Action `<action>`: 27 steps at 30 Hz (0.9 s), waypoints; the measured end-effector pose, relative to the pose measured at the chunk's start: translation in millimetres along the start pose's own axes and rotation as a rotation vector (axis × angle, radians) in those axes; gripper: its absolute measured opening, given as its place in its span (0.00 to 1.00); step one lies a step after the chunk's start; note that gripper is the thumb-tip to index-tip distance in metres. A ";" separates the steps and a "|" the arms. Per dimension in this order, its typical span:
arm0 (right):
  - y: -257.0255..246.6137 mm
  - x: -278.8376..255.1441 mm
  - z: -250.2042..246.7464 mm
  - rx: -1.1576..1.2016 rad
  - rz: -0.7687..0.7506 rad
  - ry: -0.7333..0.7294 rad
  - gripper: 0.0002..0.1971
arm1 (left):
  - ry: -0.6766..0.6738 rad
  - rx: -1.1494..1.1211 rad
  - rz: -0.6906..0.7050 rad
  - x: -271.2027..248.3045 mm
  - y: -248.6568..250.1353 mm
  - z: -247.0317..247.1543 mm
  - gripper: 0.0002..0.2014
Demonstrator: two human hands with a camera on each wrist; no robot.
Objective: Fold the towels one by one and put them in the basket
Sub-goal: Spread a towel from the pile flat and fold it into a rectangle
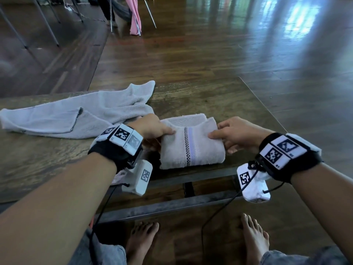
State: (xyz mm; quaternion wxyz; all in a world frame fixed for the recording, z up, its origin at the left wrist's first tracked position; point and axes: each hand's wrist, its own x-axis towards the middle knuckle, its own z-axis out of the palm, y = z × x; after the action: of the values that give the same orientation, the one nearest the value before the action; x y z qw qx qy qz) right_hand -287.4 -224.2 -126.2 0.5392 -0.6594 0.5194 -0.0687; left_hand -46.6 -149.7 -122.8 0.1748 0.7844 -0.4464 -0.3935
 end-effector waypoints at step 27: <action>-9.4 29.8 31.3 -0.815 -0.308 0.277 0.22 | 0.387 0.048 0.149 13.1 2.3 7.3 0.06</action>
State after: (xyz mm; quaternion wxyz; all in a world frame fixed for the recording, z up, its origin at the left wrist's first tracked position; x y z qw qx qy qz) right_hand -247.9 -228.0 -145.7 0.1449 -0.8719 0.4670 -0.0256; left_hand -49.7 -161.3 -132.0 0.2671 0.8142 -0.4704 -0.2106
